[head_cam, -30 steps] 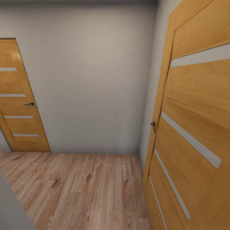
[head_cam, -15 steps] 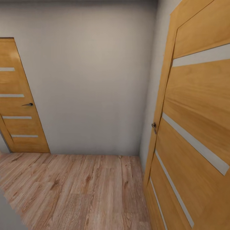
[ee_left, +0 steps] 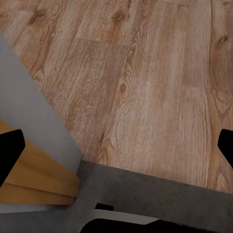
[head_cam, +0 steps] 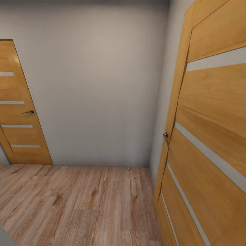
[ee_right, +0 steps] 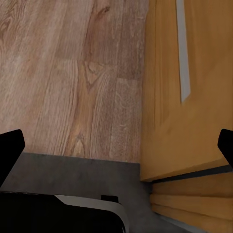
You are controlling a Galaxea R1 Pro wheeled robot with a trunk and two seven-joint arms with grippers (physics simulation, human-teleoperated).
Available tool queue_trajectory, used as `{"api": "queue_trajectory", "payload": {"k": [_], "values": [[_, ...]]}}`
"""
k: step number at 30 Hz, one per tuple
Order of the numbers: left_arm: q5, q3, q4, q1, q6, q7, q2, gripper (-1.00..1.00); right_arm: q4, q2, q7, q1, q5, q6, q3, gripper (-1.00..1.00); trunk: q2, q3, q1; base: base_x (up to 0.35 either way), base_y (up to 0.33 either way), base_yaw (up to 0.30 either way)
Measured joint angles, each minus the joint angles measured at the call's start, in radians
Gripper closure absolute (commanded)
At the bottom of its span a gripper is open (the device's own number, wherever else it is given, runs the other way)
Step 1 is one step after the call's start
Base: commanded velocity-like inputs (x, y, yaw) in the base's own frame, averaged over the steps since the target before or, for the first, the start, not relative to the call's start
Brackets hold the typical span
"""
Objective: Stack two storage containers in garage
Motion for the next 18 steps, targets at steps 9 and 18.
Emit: {"api": "queue_trajectory", "payload": {"k": [9, 18], "values": [[0.000, 0.000, 0.000, 0.000, 0.001, 0.000, 0.000, -1.00, -0.001, 0.000, -0.002, 0.000, 0.001, 0.001, 0.000, -1.00, 0.000, 0.000, 0.000, 0.119, 0.000, 0.000], [0.000, 0.000, 0.000, 0.000, -0.002, 0.000, -0.002, -1.00, -0.001, 0.000, 0.001, 0.000, 0.001, 0.000, 0.000, -1.00, 0.000, 0.000, 0.000, 0.016, 0.010, 0.000]]}}
